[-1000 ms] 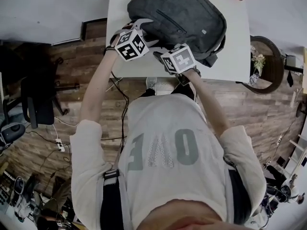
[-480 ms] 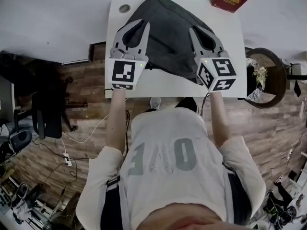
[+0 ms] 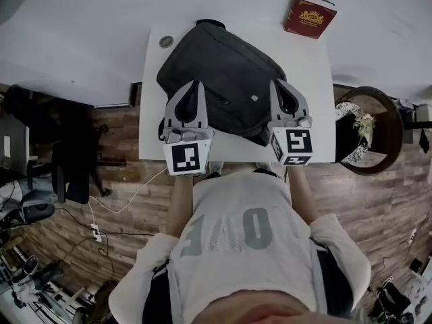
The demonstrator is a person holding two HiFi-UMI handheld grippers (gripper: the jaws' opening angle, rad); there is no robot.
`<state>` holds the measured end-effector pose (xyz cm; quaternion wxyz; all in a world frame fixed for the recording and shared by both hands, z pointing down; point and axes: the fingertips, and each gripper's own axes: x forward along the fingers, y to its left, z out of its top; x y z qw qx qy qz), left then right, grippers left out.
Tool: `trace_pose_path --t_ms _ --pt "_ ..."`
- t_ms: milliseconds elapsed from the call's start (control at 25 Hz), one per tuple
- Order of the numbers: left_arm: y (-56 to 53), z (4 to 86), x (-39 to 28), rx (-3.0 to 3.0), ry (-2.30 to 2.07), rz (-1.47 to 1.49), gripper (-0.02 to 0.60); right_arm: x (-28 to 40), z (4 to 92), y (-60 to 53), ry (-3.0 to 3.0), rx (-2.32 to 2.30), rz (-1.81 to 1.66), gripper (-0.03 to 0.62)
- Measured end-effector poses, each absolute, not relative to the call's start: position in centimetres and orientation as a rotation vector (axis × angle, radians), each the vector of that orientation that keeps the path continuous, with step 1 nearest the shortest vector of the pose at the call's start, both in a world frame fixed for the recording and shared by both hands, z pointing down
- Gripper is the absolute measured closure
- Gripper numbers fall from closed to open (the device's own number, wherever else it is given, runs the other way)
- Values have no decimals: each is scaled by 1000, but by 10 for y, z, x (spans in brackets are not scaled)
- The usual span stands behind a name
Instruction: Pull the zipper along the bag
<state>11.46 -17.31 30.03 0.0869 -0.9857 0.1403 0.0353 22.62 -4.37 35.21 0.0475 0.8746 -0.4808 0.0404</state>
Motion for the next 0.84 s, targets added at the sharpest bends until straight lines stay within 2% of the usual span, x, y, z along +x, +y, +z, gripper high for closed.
trace_pose_path --t_ms 840 --pt "-165 300 108 -2937 523 154 555 231 356 -27 -1498 2624 89 566"
